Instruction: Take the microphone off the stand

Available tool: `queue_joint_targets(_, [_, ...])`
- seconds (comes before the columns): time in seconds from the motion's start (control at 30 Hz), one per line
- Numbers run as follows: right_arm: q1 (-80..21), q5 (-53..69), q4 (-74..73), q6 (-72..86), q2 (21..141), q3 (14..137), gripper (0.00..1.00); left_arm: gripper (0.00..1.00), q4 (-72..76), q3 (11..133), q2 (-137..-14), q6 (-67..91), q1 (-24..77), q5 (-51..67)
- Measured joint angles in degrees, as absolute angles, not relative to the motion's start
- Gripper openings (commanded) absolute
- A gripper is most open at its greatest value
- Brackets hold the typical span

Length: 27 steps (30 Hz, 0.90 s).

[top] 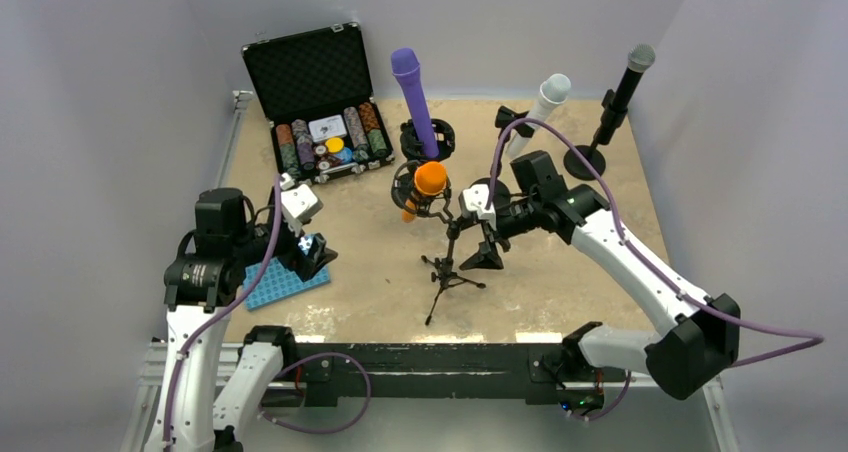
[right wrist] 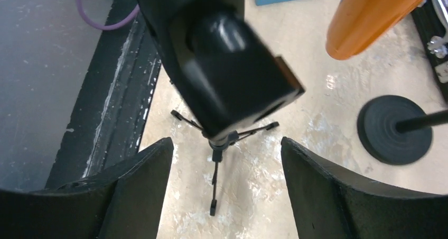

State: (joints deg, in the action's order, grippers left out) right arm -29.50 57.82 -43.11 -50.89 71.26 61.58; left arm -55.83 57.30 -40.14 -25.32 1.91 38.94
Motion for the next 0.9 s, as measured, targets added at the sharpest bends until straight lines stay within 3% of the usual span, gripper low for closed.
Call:
queue_joint_targets(0.43, [-26.06,47.64,-44.27,-46.11,58.94,57.25,0.85,0.93,-51.51,57.23,-42.68,-26.68,1.91,45.34])
queue_joint_targets(0.6, [-19.99,41.5,-50.68,-43.97,49.3,56.75,0.93,0.99,-51.29,57.23,-44.66,-29.36,1.91,46.94])
queue_joint_targets(0.73, [-17.89,37.67,-55.05,-39.03,43.57,63.92,0.98,1.0,-49.65,57.23,-46.04,-29.39,1.96,47.83])
queue_joint_targets(0.9, [-17.61,37.8,-54.11,-29.17,44.64,81.3,0.97,1.0,-48.42,57.67,-47.9,-29.61,2.07,49.21])
